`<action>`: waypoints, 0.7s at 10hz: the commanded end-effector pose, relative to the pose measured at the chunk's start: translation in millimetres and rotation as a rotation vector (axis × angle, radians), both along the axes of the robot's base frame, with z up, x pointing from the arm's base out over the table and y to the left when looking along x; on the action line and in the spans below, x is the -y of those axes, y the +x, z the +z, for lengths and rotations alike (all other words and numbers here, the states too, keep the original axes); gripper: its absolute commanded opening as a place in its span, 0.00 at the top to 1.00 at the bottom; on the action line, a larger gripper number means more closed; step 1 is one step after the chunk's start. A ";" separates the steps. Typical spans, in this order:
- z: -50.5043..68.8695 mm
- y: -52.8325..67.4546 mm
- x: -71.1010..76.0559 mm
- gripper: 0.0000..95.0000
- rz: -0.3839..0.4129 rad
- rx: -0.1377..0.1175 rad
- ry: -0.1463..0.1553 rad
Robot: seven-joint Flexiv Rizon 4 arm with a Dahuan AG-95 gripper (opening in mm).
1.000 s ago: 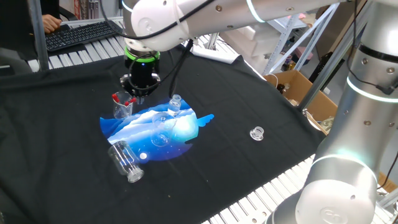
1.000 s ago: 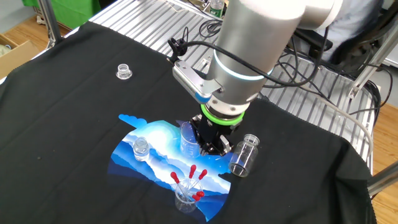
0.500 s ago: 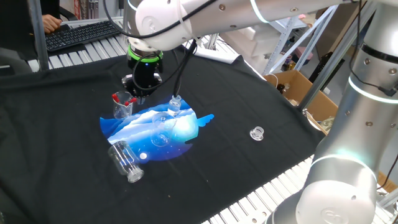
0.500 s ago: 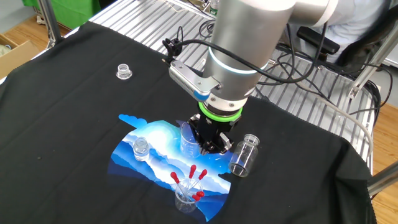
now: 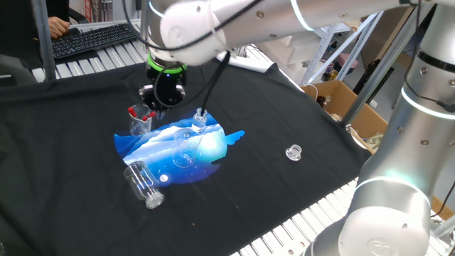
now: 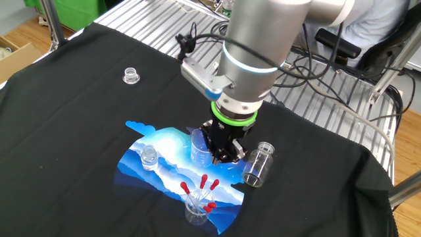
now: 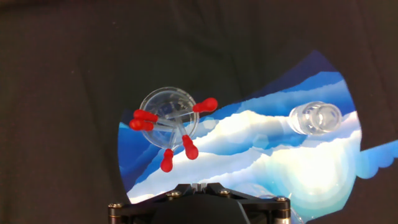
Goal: Transfer liquid using a dropper
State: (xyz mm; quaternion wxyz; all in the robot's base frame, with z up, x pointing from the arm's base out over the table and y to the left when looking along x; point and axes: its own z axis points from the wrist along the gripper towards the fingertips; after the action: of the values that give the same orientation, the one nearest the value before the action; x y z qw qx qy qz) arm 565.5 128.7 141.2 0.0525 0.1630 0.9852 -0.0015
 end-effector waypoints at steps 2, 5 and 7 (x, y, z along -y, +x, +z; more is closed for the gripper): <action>-0.8 7.4 -21.8 0.80 -0.063 0.007 0.010; -2.9 16.7 -32.1 0.80 -0.099 0.016 0.006; -5.8 23.5 -36.3 0.80 -0.120 0.027 -0.019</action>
State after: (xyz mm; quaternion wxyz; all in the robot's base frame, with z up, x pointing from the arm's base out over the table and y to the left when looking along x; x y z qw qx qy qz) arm 588.1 165.5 135.5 0.0660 0.2205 0.9731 -0.0086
